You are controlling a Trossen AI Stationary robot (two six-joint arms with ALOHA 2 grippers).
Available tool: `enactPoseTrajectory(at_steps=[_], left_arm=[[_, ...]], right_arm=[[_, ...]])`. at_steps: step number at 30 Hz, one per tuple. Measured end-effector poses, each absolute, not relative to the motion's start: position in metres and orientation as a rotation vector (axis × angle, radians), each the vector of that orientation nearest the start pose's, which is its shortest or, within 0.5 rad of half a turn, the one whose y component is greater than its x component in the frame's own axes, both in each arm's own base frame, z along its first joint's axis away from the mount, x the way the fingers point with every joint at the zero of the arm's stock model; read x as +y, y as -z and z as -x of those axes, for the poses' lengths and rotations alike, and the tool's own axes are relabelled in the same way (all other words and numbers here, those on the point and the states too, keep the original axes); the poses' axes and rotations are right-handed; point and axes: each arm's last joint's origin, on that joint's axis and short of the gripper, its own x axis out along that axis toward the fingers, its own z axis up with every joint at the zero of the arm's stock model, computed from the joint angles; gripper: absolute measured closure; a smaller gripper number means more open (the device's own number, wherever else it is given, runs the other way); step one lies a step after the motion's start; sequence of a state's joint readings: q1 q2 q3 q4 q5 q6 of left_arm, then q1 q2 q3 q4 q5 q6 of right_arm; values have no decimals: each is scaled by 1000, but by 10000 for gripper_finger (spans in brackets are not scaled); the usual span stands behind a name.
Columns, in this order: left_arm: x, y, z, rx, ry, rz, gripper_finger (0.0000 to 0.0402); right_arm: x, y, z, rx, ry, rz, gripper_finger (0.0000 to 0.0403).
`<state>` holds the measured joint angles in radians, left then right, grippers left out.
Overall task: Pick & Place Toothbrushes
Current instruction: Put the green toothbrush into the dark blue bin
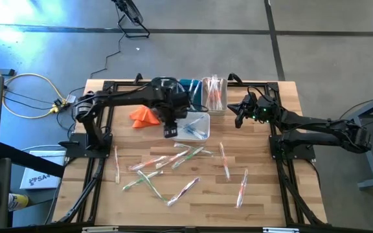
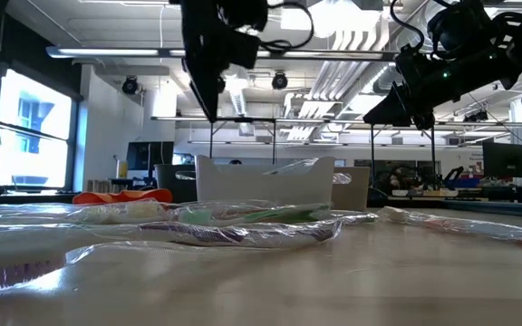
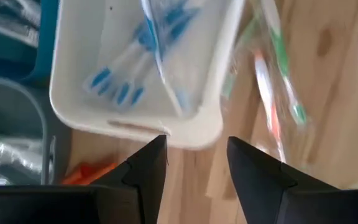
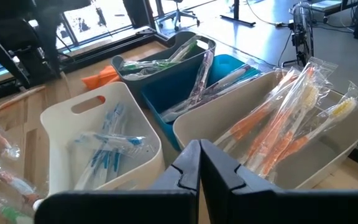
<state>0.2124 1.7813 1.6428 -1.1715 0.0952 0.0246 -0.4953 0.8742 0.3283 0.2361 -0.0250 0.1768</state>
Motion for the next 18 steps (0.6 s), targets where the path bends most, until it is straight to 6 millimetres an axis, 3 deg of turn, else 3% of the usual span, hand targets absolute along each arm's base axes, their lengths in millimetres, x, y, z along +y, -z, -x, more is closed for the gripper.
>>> enactPoseTrajectory(at_steps=[11, 14, 18], left_arm=[[16, -334, -315, 1194, 115, -19, 236], [3, -329, -307, 1141, 143, -39, 236], [-6, -308, -298, 1096, 130, 3, 236]], right_arm=[[-86, -201, -162, 260, 492, -253, 401], [-86, -201, -162, 260, 491, -254, 401], [-86, -201, -162, 257, 489, -254, 401]])
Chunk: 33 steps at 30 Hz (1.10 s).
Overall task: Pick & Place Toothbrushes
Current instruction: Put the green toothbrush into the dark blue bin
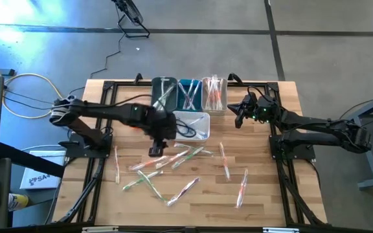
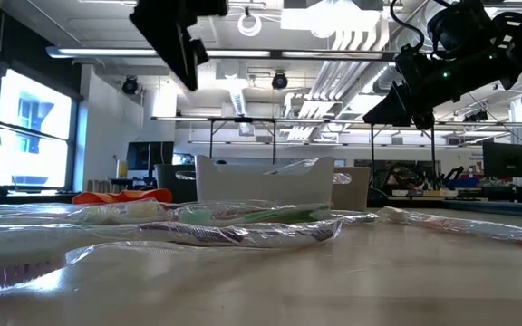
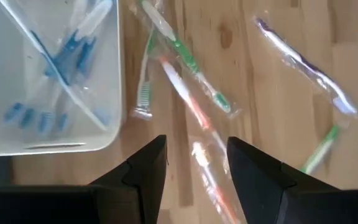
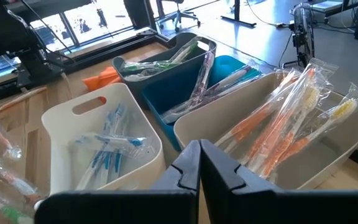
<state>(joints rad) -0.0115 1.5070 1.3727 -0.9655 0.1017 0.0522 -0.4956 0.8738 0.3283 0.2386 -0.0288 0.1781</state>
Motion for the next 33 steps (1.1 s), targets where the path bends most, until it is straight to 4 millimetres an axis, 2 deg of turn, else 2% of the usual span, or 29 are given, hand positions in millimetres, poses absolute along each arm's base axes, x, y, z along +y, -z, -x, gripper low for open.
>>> enactPoseTrajectory(at_steps=[7, 15, 25, 33], left_arm=[[-6, -260, -274, 1159, -21, 221, 236], [-10, -225, -247, 1183, -126, 331, 236], [-41, -193, -225, 1234, -107, 370, 236], [-58, -186, -223, 1223, -217, 581, 236]], right_arm=[[-86, -201, -162, 260, 489, -255, 401], [-86, -201, -162, 260, 489, -255, 401], [-86, -201, -162, 258, 489, -253, 401], [-86, -201, -162, 257, 489, -251, 401]])
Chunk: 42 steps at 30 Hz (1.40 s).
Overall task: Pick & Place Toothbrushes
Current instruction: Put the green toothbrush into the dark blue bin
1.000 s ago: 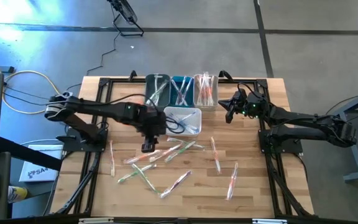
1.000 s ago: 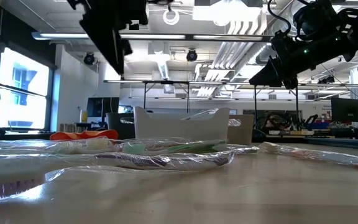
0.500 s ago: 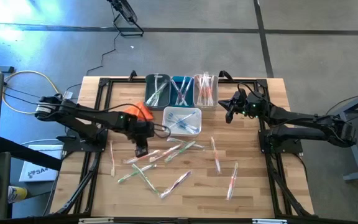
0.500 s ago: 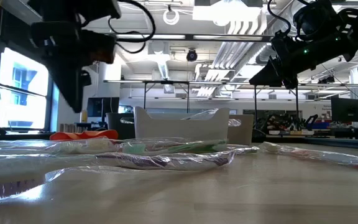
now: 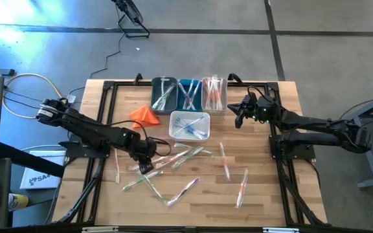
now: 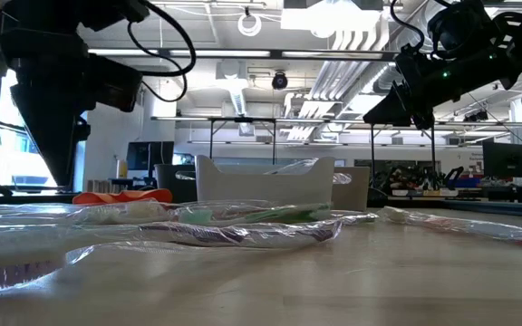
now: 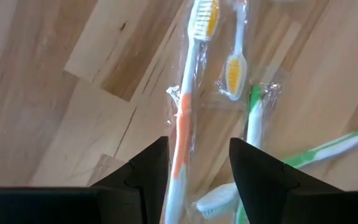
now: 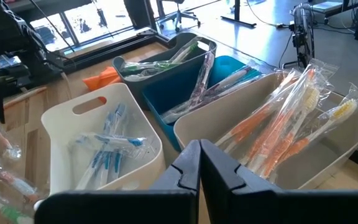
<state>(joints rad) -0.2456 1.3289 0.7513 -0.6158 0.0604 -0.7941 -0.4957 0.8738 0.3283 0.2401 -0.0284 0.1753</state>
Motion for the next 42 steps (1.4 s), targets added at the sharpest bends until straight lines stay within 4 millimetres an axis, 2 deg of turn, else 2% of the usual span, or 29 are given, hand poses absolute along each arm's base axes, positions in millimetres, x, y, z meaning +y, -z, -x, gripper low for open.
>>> enactPoseTrajectory(at_steps=[7, 22, 26, 32, 42], left_arm=[[-58, -188, -226, 1188, -235, 634, 236], [-62, -196, -242, 1021, -148, 680, 236], [-60, -197, -243, 992, -177, 665, 236], [-62, -197, -242, 1005, -148, 664, 236], [-93, -199, -233, 1047, 33, 525, 236]], right_arm=[[-87, -201, -162, 254, 489, -251, 401], [-87, -201, -162, 253, 489, -253, 401], [-87, -201, -162, 253, 489, -253, 401], [-87, -201, -162, 253, 489, -253, 401], [-87, -201, -162, 253, 489, -253, 401]])
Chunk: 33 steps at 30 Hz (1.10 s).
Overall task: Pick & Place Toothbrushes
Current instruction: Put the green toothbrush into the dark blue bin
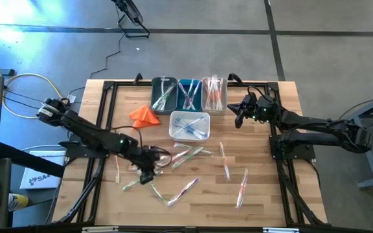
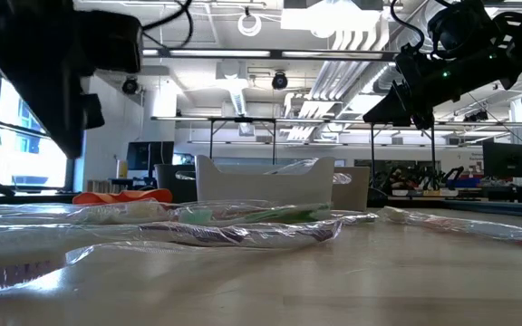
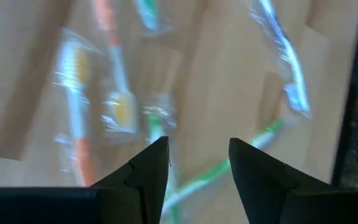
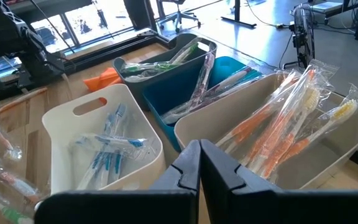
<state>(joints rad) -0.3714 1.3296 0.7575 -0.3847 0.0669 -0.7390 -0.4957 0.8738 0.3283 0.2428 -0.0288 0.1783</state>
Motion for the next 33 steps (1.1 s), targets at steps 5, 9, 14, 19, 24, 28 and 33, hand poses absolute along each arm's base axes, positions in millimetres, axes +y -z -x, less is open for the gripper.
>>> enactPoseTrajectory(at_steps=[5, 9, 14, 19, 24, 28, 33], left_arm=[[-110, -205, -230, 1030, 61, 505, 236], [-118, -208, -227, 1006, 57, 467, 236], [-119, -208, -227, 997, 46, 477, 236], [-121, -212, -232, 942, 68, 510, 236], [-125, -206, -238, 959, 67, 499, 236], [-131, -199, -250, 1029, 85, 431, 236], [-136, -199, -258, 1129, 97, 294, 236]], right_arm=[[-87, -201, -162, 253, 489, -253, 401], [-87, -201, -162, 248, 492, -273, 401], [-86, -201, -162, 246, 487, -291, 401], [-85, -201, -162, 254, 435, -302, 401], [-84, -201, -163, 251, 421, -324, 401], [-84, -201, -163, 250, 422, -329, 401], [-84, -201, -163, 251, 422, -329, 401]])
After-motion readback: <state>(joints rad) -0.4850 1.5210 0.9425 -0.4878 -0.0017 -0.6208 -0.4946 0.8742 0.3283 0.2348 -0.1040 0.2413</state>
